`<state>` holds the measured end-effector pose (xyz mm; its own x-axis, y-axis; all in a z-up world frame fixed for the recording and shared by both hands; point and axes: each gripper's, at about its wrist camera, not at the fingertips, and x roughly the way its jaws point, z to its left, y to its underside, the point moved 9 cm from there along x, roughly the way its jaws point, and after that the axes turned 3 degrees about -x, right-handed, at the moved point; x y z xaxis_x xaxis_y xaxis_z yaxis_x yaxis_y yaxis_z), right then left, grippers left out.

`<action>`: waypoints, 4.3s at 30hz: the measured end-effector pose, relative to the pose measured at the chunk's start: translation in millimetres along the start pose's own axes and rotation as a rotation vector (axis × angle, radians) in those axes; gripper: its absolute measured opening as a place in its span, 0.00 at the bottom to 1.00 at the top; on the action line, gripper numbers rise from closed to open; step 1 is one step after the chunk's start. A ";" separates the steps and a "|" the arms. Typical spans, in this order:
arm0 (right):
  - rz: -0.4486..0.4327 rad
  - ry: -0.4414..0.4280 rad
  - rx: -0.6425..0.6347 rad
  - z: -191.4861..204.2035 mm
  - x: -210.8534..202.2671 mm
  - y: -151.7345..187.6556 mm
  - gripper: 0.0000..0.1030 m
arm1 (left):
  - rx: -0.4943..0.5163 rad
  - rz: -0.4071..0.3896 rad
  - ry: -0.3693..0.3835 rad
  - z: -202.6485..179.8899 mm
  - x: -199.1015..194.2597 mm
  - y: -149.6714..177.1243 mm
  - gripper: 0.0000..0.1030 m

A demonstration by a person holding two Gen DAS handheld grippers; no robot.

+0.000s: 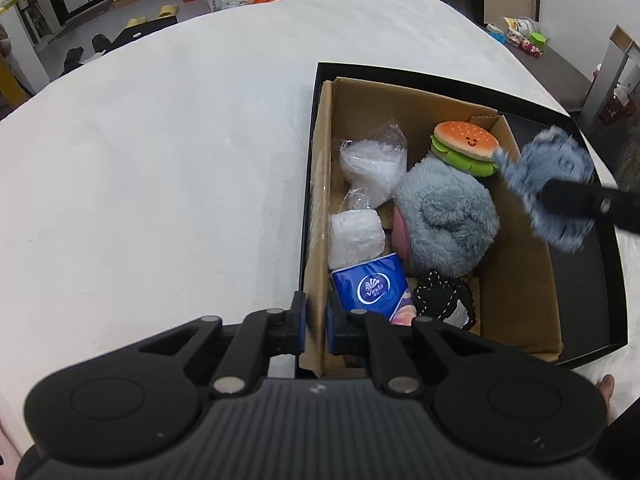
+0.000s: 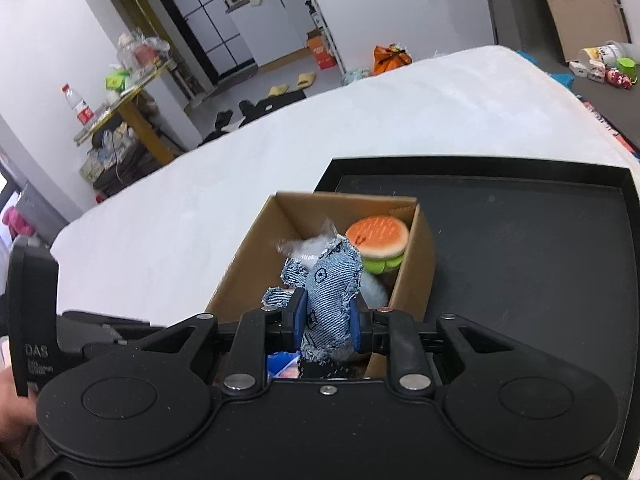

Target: Organize soft objects

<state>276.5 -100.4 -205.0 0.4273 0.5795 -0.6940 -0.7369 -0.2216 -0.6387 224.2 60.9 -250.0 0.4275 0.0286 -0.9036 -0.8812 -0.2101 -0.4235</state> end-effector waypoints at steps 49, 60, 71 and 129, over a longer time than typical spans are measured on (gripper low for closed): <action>-0.025 0.235 0.155 14.8 -91.4 29.4 1.00 | 0.002 -0.109 0.115 -27.1 -117.6 -8.5 0.62; -0.056 0.311 0.212 3.3 -117.4 41.4 1.00 | -0.018 -0.173 0.088 -24.0 -151.2 -1.3 0.87; -0.061 0.383 0.174 9.4 -149.0 49.1 1.00 | -0.003 -0.241 0.074 -32.4 -188.5 9.3 1.00; -0.207 0.432 0.093 69.2 -236.1 48.3 1.00 | 0.045 -0.378 0.119 -40.5 -292.2 45.0 1.00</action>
<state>103.8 -193.6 -49.1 0.7338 0.2213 -0.6424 -0.6486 -0.0532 -0.7592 67.8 3.5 -2.5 0.7411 -0.0178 -0.6712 -0.6644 -0.1633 -0.7293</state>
